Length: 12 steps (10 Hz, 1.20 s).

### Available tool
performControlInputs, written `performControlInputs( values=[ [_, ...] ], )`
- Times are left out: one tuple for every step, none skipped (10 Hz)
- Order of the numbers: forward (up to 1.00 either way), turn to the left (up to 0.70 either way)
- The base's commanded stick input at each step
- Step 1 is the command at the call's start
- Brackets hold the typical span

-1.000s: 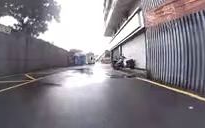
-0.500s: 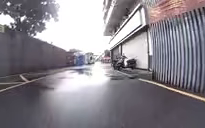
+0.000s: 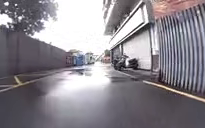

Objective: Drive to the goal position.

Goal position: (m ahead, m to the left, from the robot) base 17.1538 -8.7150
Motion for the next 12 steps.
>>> performControlInputs(
  values=[
    [0.70,0.00],
    [0.70,0.00],
    [0.70,0.00],
    [0.70,0.00],
    [0.70,0.00],
    [0.70,0.00],
    [0.70,0.00],
    [0.70,0.00],
    [0.70,0.00],
    [0.70,0.00],
    [0.70,0.00],
    [0.70,0.00]
  ],
)
